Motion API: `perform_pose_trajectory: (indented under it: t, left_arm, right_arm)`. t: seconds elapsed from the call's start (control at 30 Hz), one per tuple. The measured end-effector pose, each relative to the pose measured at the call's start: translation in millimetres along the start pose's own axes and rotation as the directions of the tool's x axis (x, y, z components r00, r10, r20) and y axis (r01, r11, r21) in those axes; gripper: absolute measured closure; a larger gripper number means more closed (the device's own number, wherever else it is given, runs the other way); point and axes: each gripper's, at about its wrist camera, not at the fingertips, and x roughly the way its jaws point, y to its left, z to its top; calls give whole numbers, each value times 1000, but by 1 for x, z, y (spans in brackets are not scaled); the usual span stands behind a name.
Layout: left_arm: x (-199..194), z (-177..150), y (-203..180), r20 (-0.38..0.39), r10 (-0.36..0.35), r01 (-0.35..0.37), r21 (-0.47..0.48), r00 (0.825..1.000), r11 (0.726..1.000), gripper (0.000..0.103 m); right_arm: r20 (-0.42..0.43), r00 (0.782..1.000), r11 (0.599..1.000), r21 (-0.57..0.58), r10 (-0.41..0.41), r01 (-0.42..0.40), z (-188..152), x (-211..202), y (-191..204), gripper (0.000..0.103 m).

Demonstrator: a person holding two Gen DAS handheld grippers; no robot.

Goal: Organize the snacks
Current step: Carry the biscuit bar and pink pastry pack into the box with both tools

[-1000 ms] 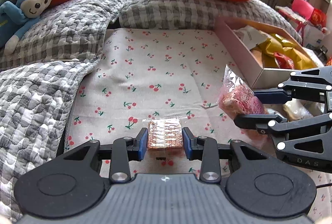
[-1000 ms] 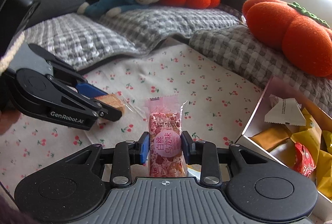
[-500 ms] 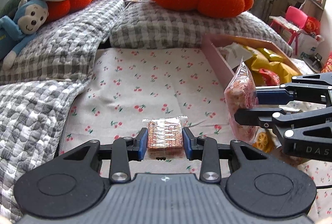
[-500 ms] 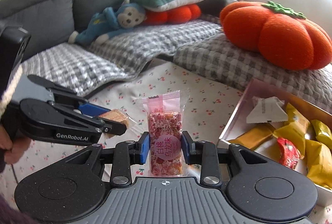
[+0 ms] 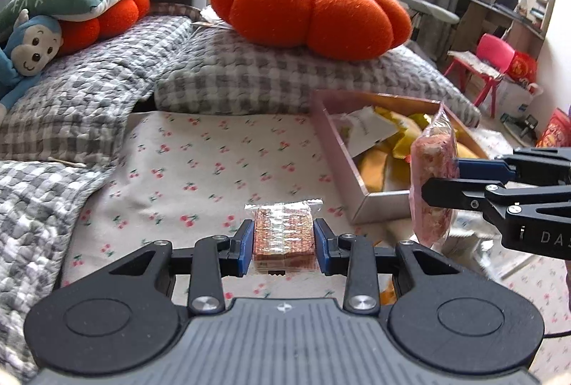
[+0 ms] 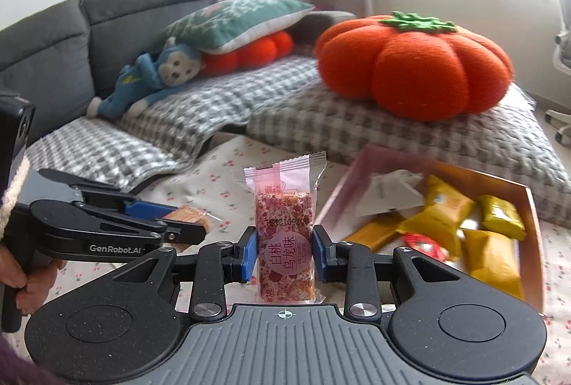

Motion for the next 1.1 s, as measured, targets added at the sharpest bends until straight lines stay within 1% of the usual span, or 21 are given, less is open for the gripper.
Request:
perform_pose_trajectory:
  t: [0.3,0.47,0.57,0.63,0.83,1.1]
  left_arm:
    - [9,11,-32,33,-50,51,-25,998,998,71]
    - [15,17,-49,89,-92,96,-38,992,995,71]
    - [24,20,-59,94,-104,109,-55,990,992,71]
    - [31,21,-66,94,-101,107,-59,990,993,71]
    - [49,22,-88,102,-80,83,-29,992,996,71]
    - [63,20,-104,90,-42,42,-4,995,999,71]
  right_arm:
    - [28,996,993,81,-86,84,-4,-22,-40,73]
    - [37,989,977,161,-146,138,-7,-29,-66,73]
    - [45,983,965,205,-178,165,-9,-31,-79,73]
    - [51,979,954,238,-200,182,-10,-31,-87,73]
    - [60,964,923,309,-260,229,-13,-25,-105,73]
    - [75,958,896,380,-277,230,-15,-16,-120,73]
